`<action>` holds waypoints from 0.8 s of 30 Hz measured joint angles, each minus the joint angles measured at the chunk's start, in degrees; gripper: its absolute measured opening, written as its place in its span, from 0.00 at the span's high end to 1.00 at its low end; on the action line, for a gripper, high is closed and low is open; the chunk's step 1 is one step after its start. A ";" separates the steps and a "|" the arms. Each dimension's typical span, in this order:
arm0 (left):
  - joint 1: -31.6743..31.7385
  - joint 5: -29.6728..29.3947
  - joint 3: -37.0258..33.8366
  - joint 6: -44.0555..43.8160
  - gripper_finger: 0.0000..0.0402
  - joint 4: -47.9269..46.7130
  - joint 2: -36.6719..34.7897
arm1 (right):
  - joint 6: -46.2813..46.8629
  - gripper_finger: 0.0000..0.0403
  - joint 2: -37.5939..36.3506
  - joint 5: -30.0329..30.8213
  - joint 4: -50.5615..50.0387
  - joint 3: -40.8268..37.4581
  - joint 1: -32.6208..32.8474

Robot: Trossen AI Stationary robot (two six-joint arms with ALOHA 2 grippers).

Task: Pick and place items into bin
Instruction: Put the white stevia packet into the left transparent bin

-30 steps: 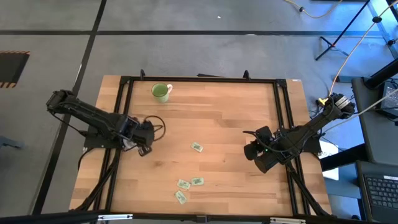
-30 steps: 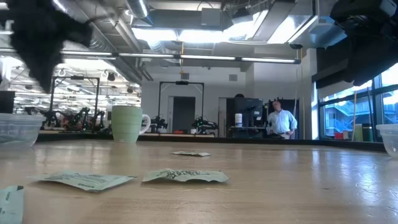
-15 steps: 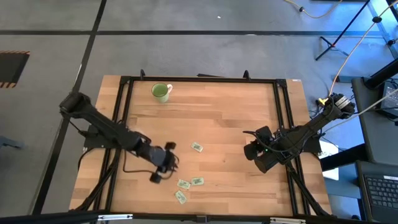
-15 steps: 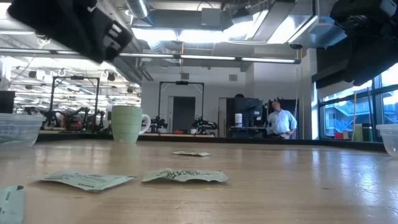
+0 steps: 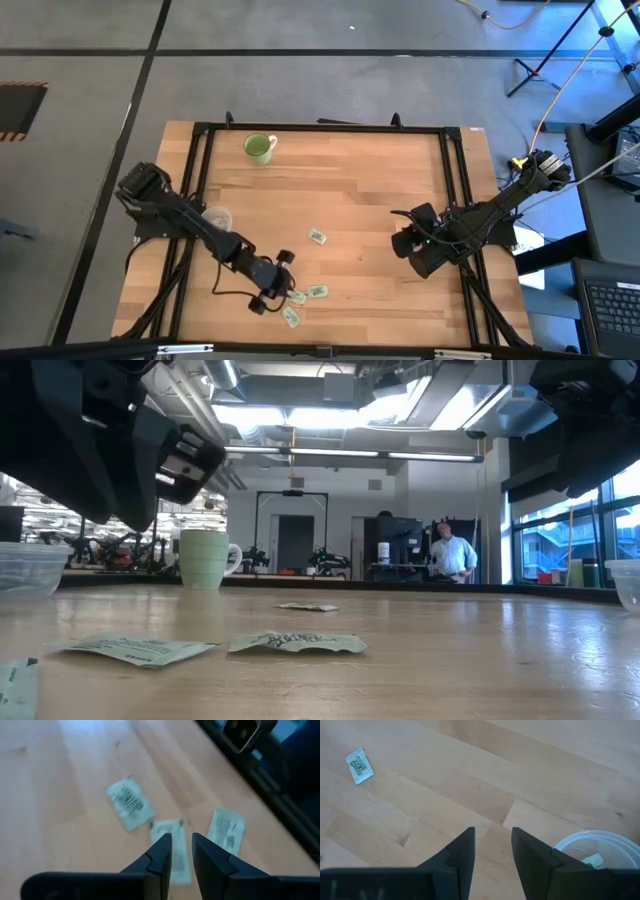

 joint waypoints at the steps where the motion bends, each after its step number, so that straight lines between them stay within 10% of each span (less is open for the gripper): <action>1: -0.21 0.28 0.00 0.04 0.82 1.54 0.84 | -0.01 0.67 0.00 0.00 -0.02 0.00 -0.01; 24: -0.26 -0.51 0.20 3.02 0.84 2.97 9.45 | -0.01 0.67 0.00 0.00 0.22 0.00 -0.01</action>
